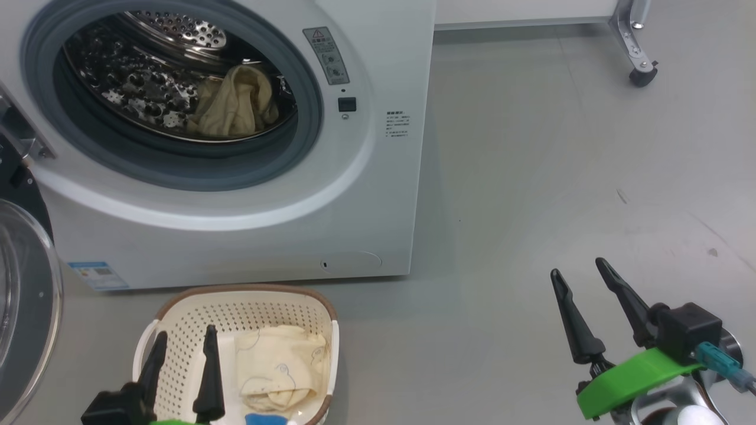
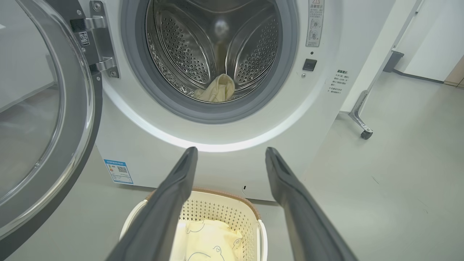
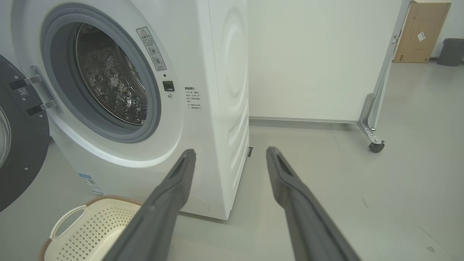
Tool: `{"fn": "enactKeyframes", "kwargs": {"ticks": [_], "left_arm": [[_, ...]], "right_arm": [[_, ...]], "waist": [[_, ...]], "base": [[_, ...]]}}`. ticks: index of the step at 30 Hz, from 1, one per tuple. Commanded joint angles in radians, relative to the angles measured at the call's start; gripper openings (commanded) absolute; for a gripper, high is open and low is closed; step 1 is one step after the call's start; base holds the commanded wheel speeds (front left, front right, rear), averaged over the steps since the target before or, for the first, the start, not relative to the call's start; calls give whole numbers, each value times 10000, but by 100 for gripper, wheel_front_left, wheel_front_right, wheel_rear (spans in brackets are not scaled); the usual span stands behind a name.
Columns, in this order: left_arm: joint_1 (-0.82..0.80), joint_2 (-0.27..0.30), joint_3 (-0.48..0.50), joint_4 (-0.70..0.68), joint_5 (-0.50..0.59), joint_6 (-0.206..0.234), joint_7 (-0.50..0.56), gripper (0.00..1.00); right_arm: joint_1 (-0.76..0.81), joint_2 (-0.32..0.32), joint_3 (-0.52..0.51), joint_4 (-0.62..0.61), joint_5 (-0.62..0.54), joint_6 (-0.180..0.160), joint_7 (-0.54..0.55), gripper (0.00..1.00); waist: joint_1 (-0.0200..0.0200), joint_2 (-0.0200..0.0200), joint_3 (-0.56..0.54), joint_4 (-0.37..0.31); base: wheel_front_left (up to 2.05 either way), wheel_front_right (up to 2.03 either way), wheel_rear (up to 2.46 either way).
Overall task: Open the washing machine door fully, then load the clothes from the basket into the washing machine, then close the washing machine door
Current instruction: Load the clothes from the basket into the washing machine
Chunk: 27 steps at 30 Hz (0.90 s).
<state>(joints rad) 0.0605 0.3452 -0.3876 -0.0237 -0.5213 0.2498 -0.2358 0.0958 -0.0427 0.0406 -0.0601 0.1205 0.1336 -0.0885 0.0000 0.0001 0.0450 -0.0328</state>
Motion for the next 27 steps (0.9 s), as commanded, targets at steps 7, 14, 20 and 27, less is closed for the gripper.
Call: {"fn": "enactKeyframes", "kwargs": {"ticks": [7, 14, 20, 27], "left_arm": [[-1437, 45, 234, 418, -226, 869, 91, 100], [-3154, -260, 61, 2265, -763, -206, 427, 100], [-4925, -614, -213, 4680, -1338, -1390, 1243, 100], [-6613, -852, -319, 7360, -1947, -2479, 2387, 100]], "right_arm": [[-640, -75, 289, -494, 93, -29, -166, 100], [-1306, -75, 316, -646, 83, -29, -310, 100], [-2133, -75, 453, -666, 100, -29, -512, 100], [-2983, -75, 764, -470, 254, -29, -853, 100]], "waist": [[0, -1, 867, -125], [0, -1, 2356, -329], [0, -1, 3812, -622], [0, -1, 5318, -1139]], "base": [[0, 0, 0], [0, 0, 0], [0, 0, 0], [0, 0, 0]]}}
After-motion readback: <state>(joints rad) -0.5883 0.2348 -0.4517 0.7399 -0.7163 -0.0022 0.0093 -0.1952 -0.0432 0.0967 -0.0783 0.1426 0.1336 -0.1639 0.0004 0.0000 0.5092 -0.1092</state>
